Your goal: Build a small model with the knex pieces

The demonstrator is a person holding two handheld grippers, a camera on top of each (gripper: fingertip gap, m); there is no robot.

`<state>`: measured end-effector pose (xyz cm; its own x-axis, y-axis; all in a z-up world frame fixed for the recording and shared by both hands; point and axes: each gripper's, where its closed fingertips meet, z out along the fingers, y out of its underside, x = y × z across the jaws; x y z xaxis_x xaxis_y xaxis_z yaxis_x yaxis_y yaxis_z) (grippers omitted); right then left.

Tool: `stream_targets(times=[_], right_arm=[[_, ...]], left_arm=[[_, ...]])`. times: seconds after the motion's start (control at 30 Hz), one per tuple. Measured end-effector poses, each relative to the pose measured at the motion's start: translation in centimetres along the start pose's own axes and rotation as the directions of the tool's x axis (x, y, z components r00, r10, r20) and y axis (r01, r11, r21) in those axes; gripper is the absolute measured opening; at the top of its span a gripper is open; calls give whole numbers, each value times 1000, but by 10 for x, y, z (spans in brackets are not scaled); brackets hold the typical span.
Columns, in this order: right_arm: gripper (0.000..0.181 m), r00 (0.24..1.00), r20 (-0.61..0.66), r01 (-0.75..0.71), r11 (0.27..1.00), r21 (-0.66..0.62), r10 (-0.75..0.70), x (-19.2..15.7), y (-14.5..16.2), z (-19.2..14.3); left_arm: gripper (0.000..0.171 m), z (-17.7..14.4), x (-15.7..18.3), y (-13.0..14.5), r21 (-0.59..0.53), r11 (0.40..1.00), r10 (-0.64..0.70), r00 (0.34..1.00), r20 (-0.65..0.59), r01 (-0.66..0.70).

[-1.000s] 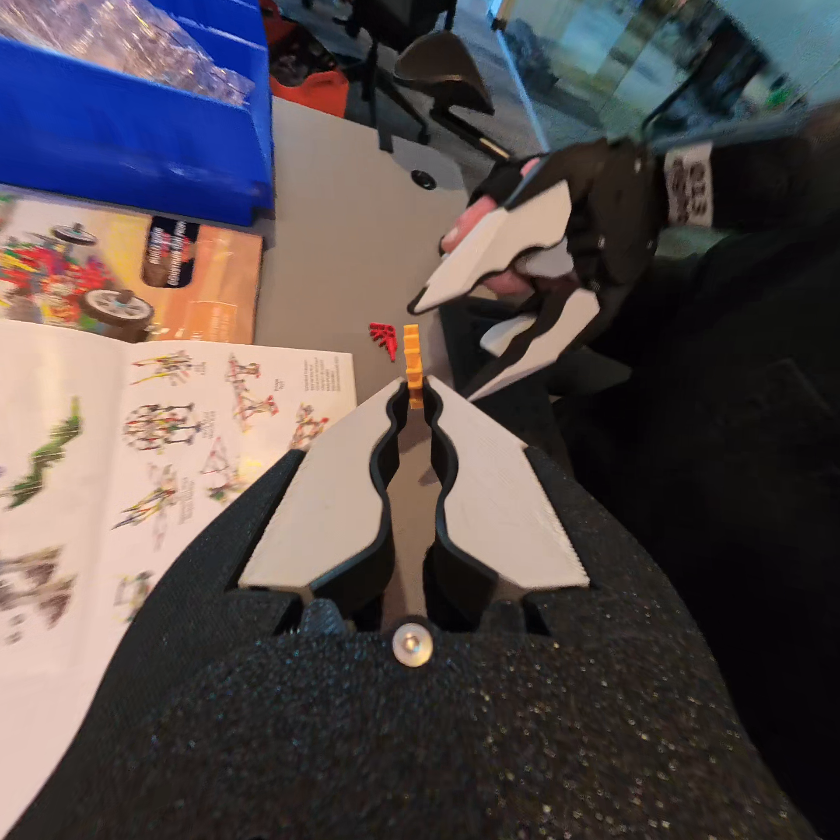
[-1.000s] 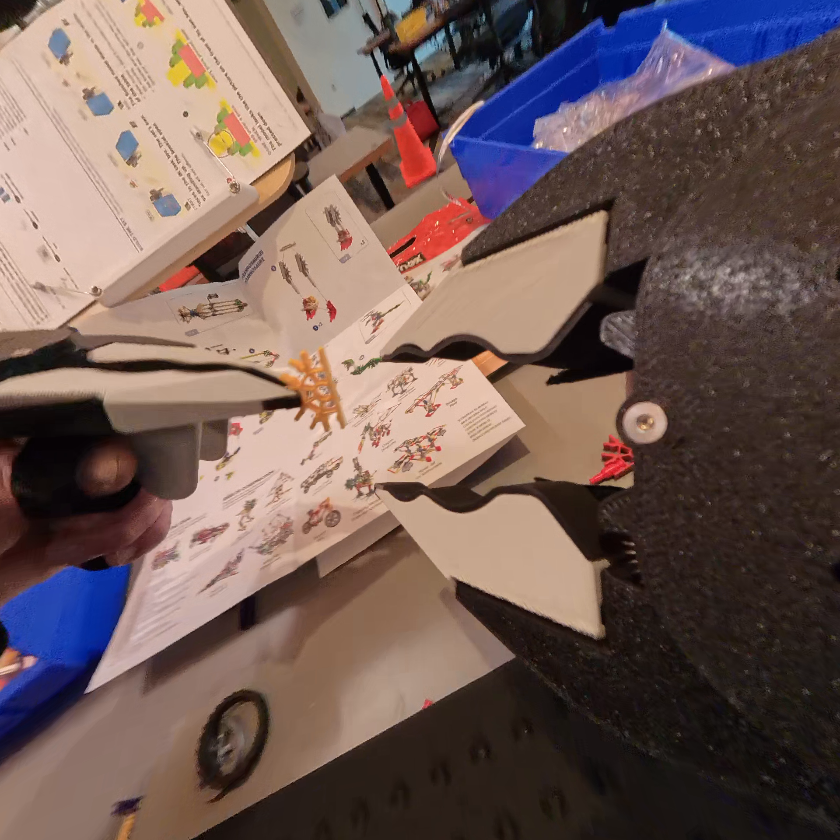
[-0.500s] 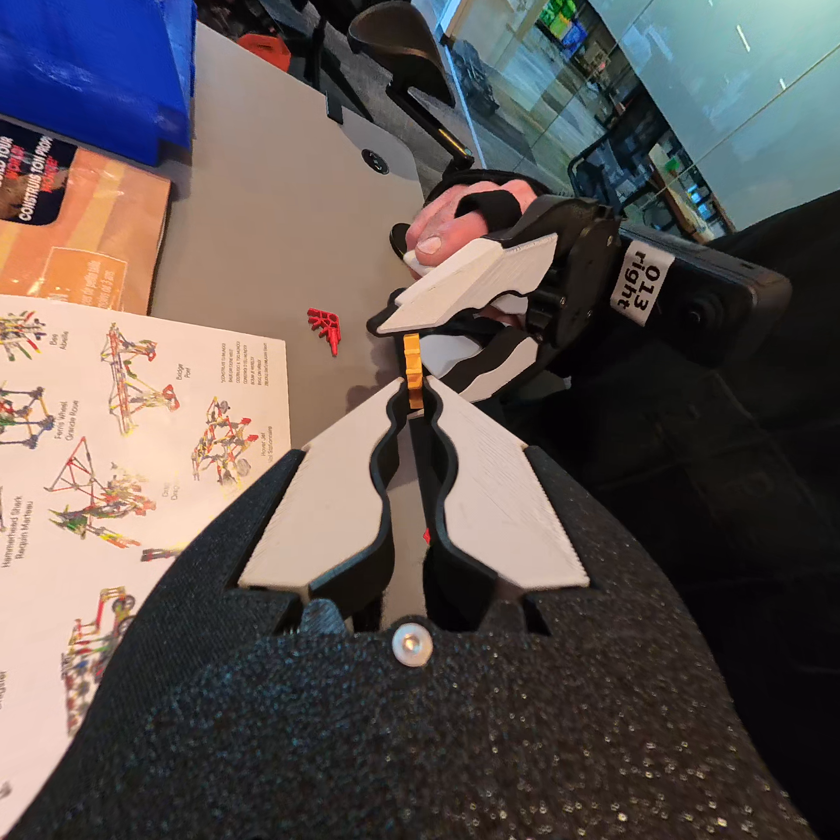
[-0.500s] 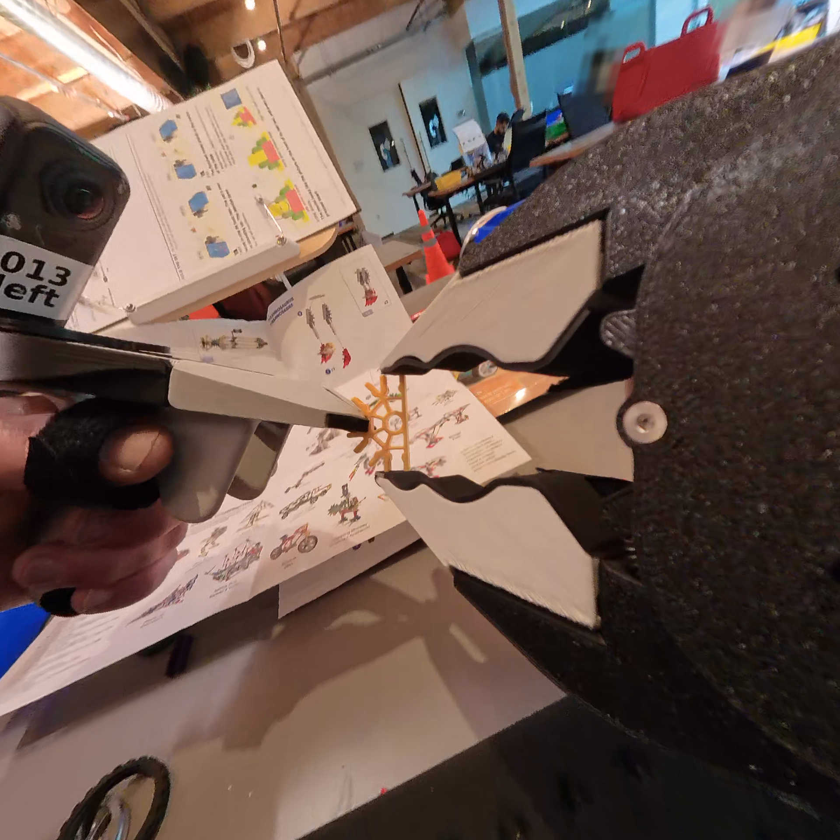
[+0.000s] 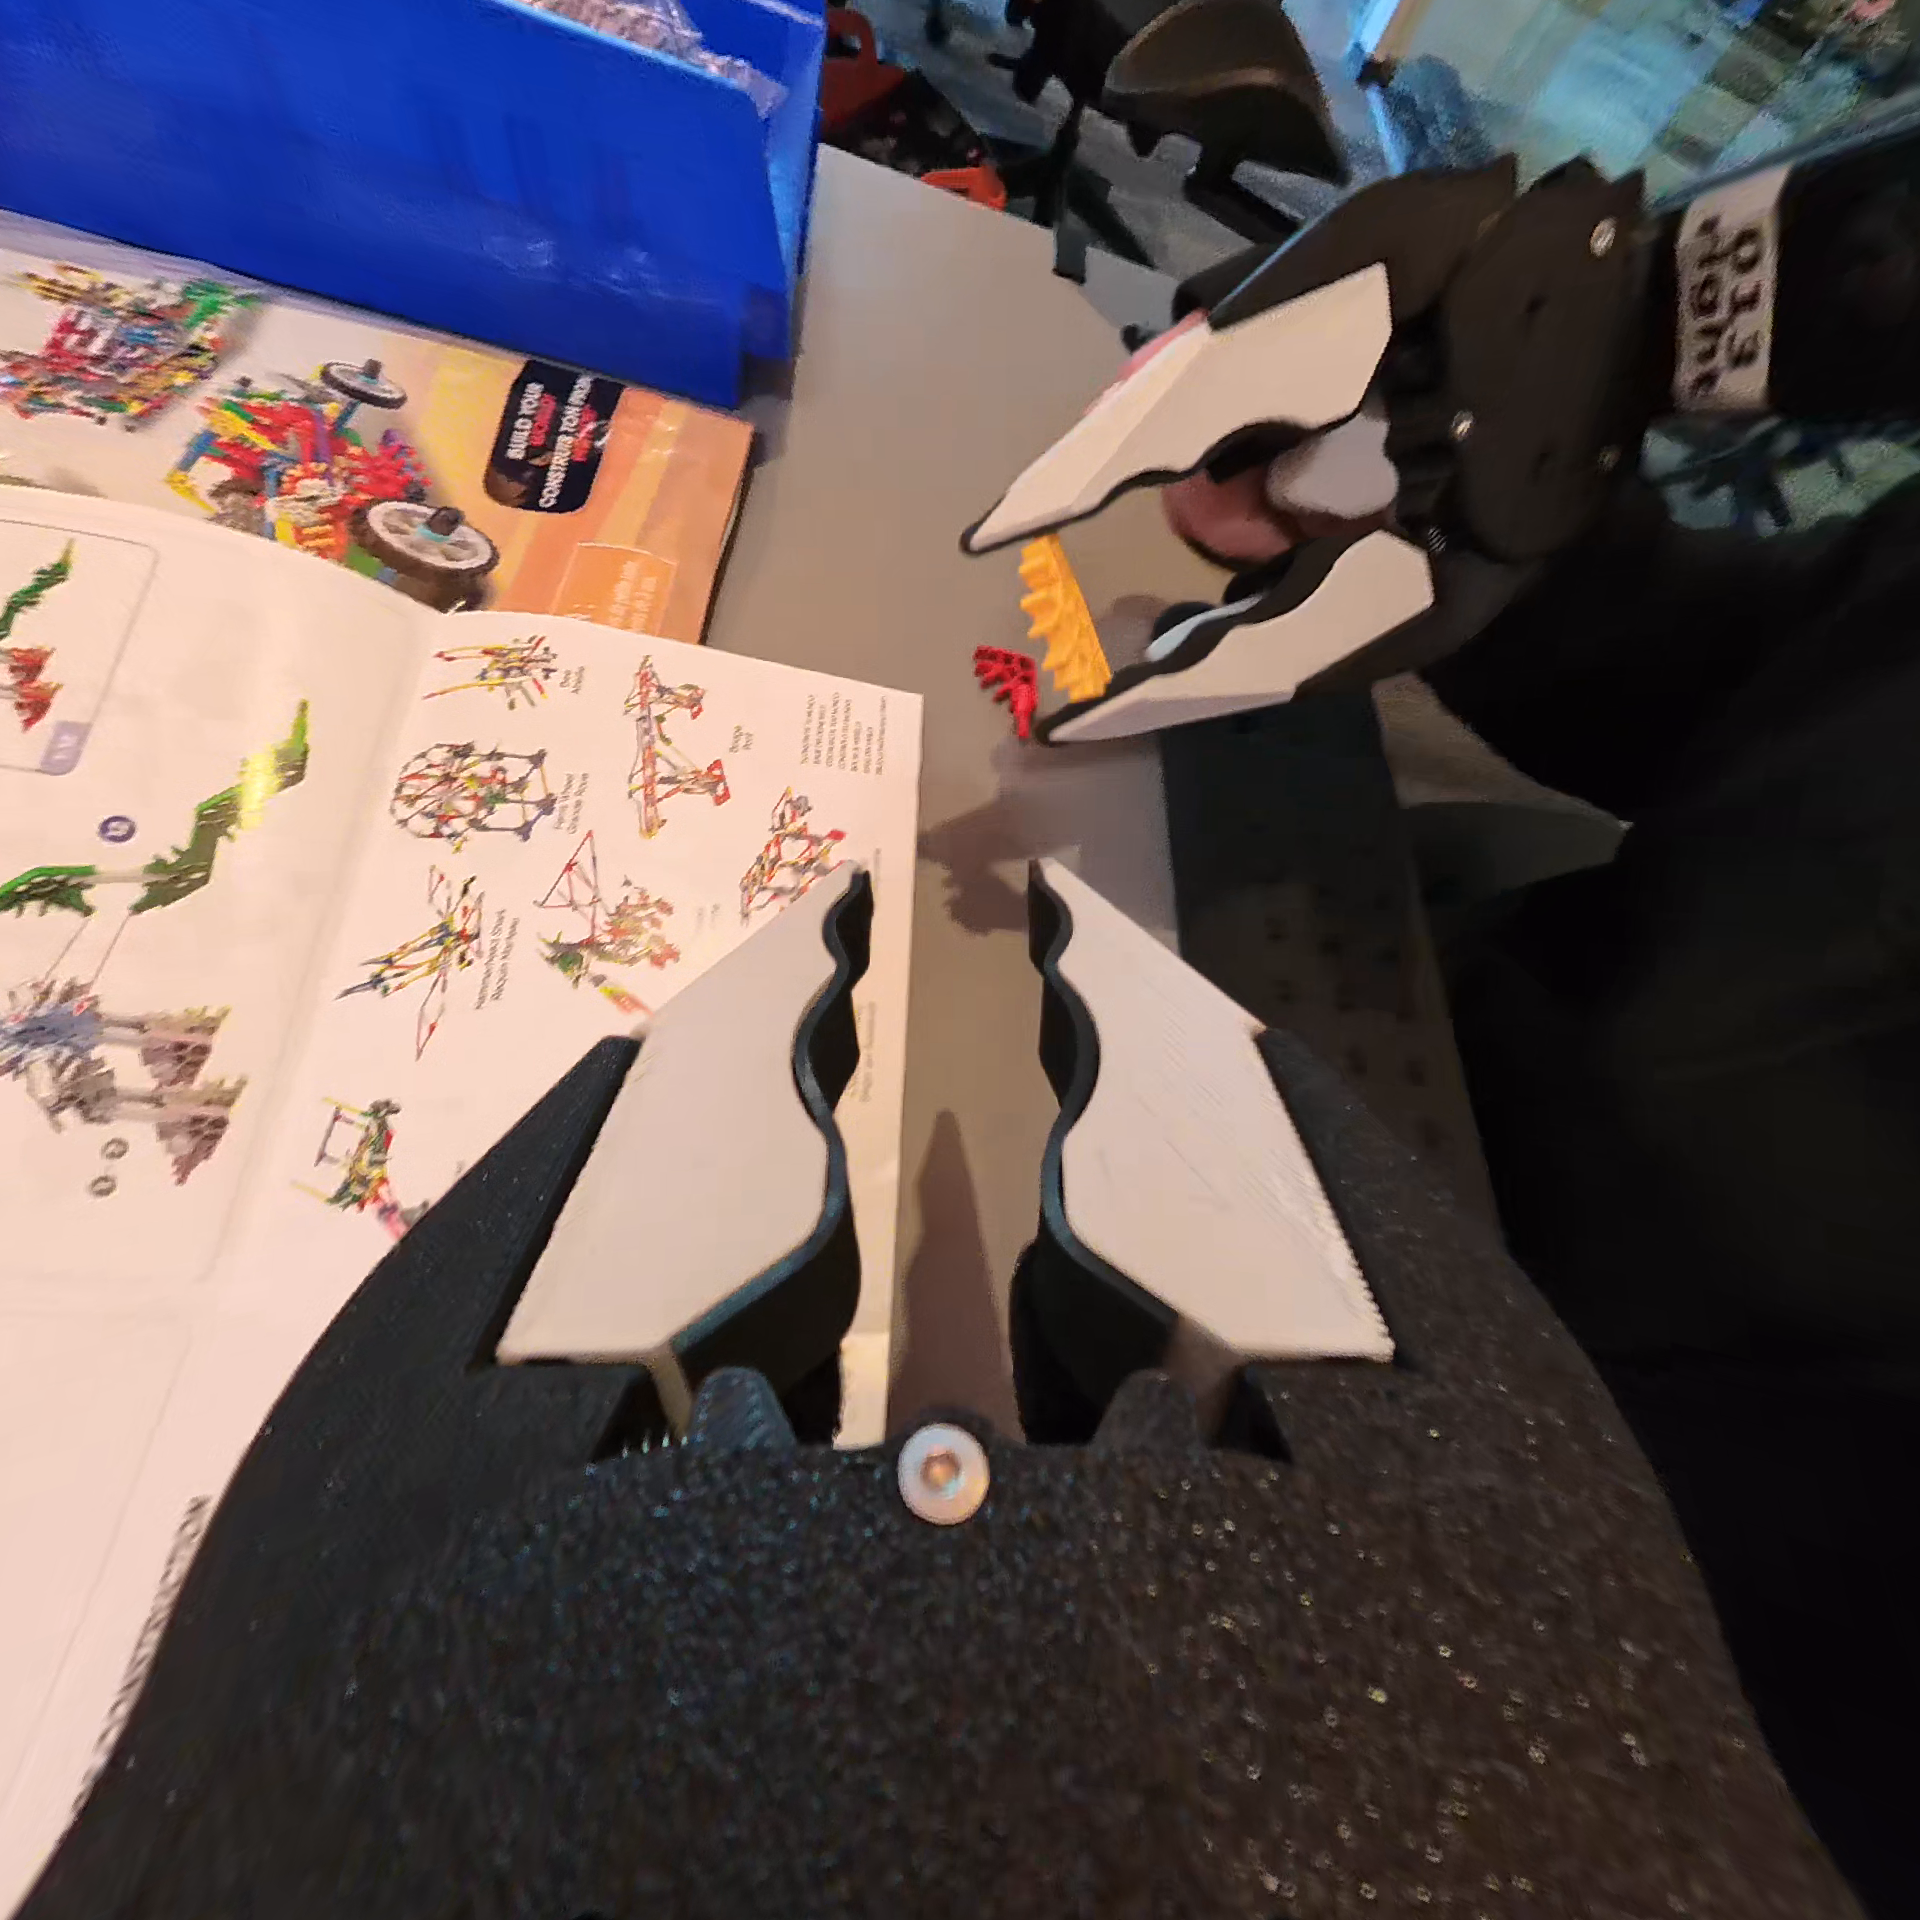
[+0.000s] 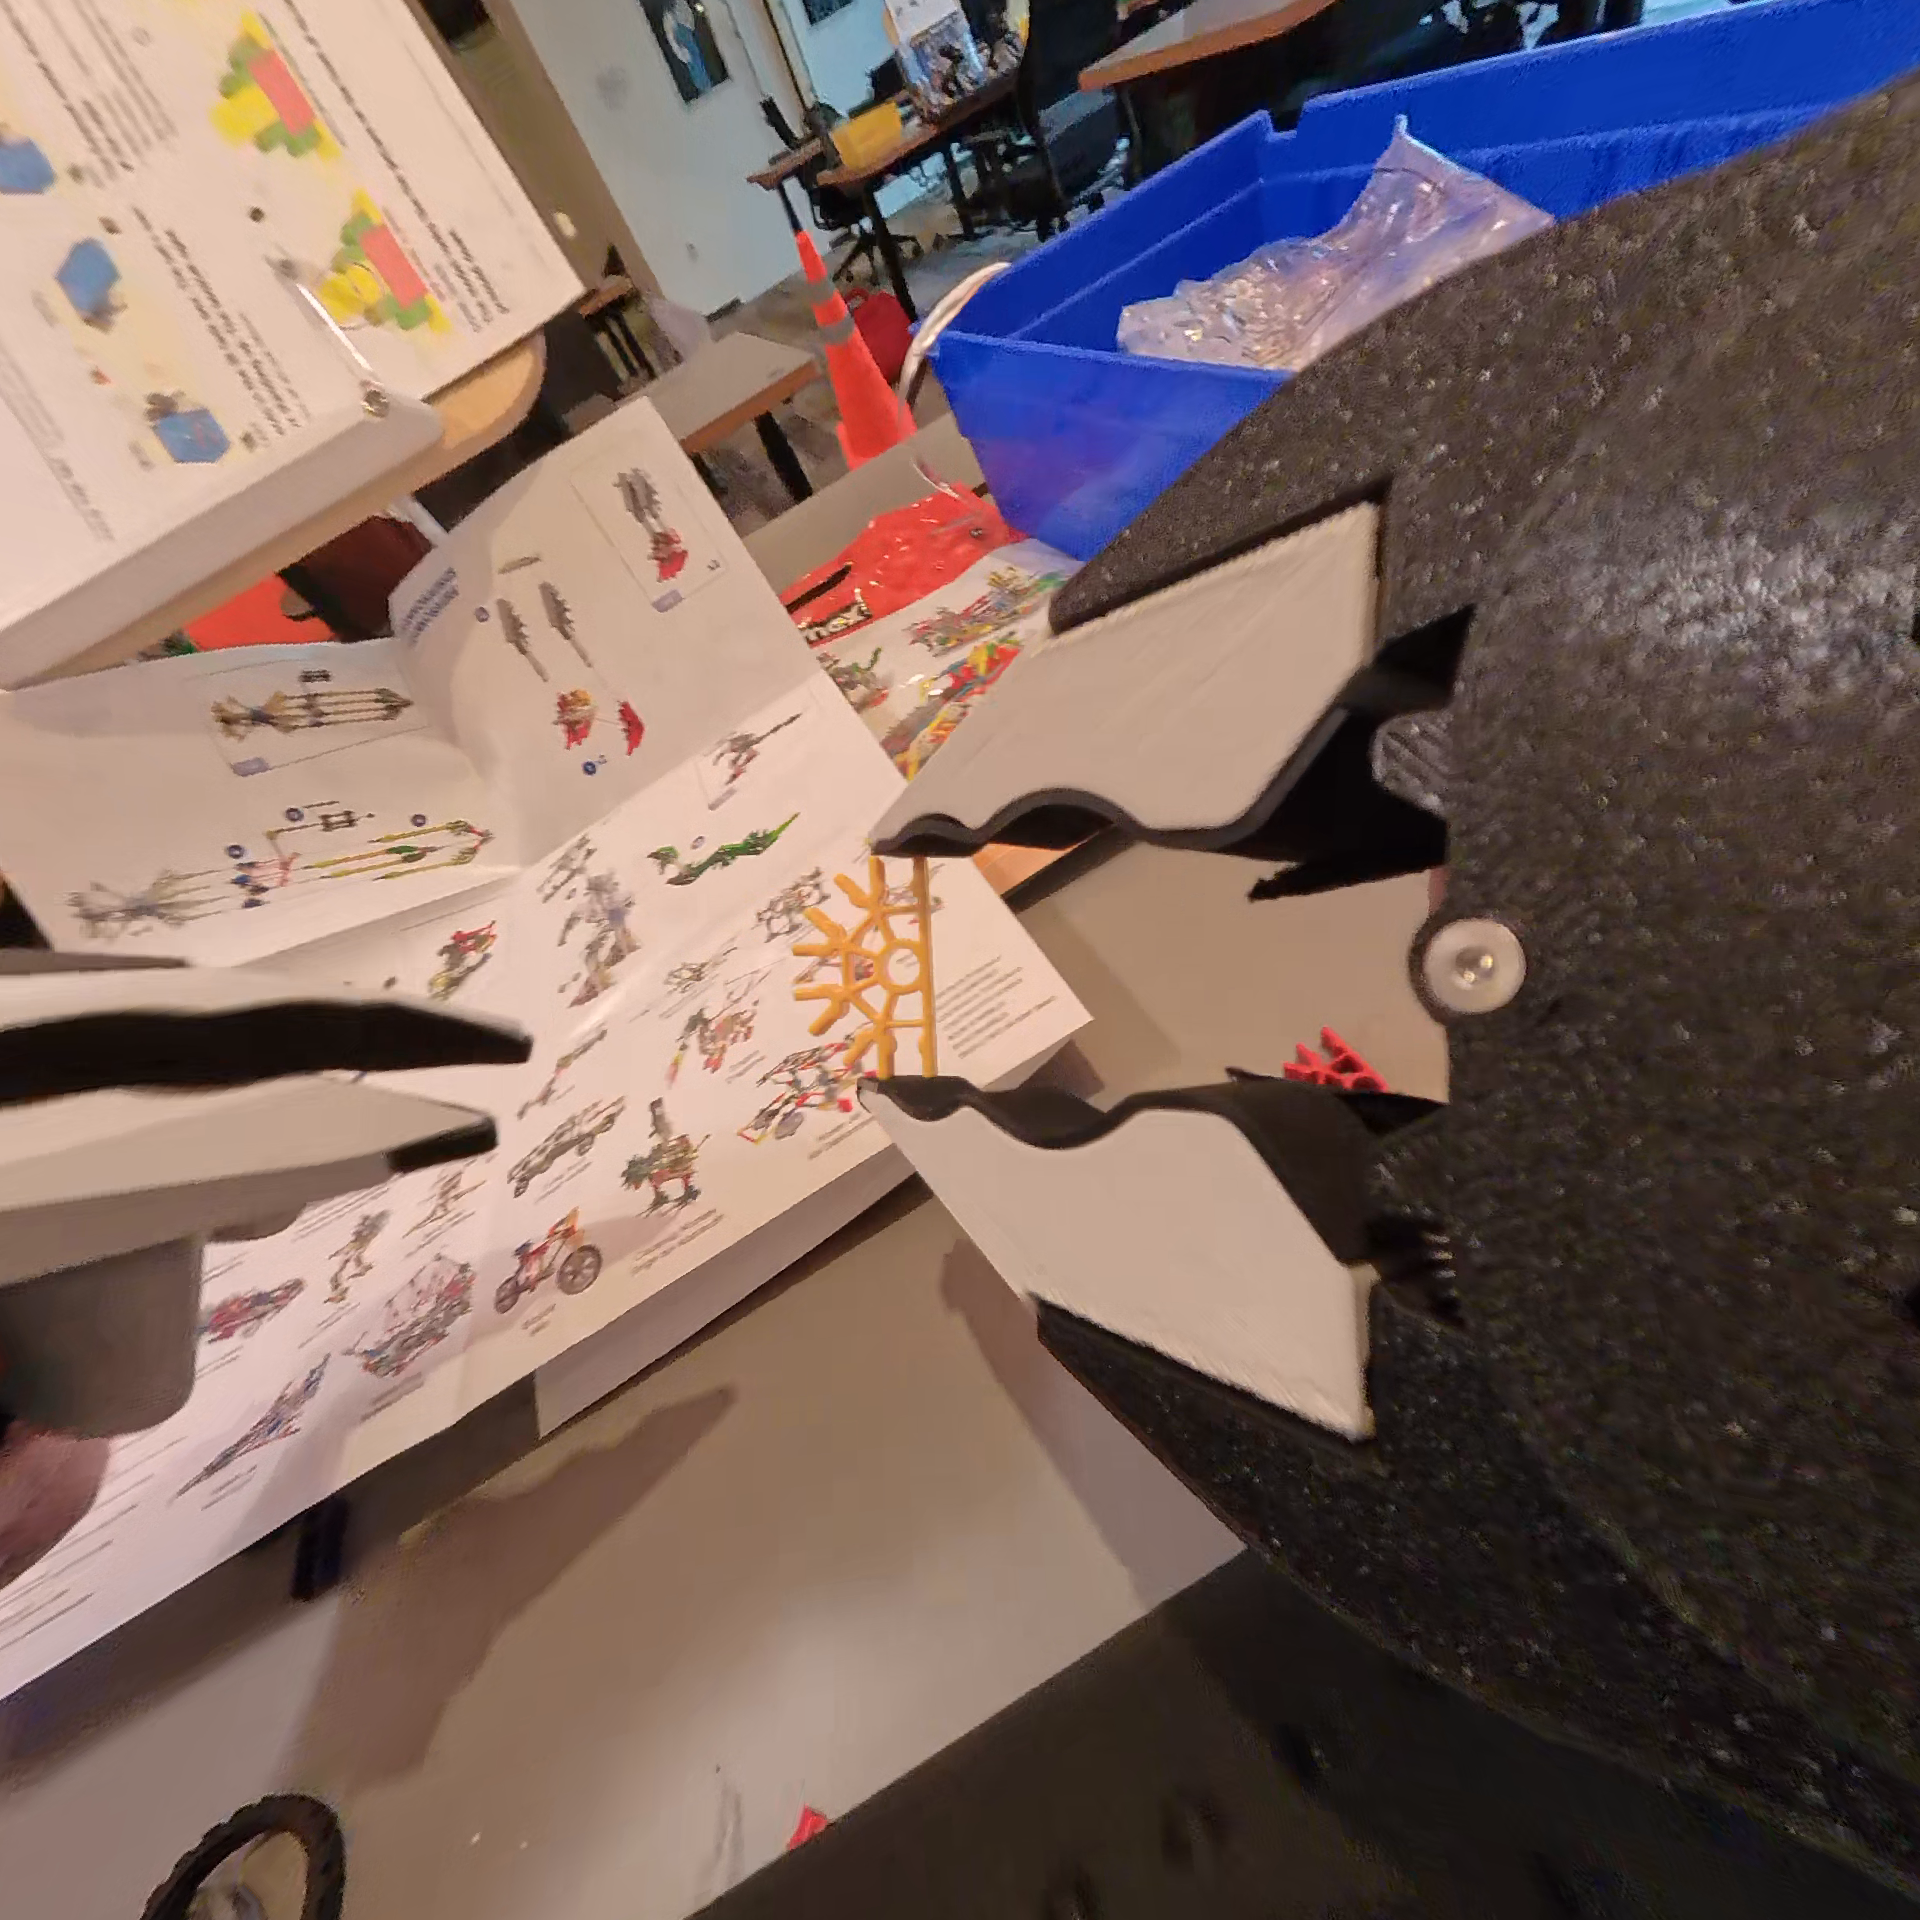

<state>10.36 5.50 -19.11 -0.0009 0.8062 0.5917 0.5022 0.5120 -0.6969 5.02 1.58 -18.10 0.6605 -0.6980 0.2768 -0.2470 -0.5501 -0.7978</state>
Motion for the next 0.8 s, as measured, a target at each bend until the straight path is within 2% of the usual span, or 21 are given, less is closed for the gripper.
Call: stream_targets(times=[0.27,0.57,0.8], right_arm=[[42,988,43,-138,981,-137,145,7,42,-8],[42,920,86,-354,905,-237,382,11,92,-29],[42,879,18,-436,821,-369,476,26,136,-36]], left_arm=[[27,6,-14,24,-65,997,55,994,91,-49],[27,9,-17,31,-93,993,77,993,88,-69],[27,8,-20,31,-96,993,83,991,100,-74]])
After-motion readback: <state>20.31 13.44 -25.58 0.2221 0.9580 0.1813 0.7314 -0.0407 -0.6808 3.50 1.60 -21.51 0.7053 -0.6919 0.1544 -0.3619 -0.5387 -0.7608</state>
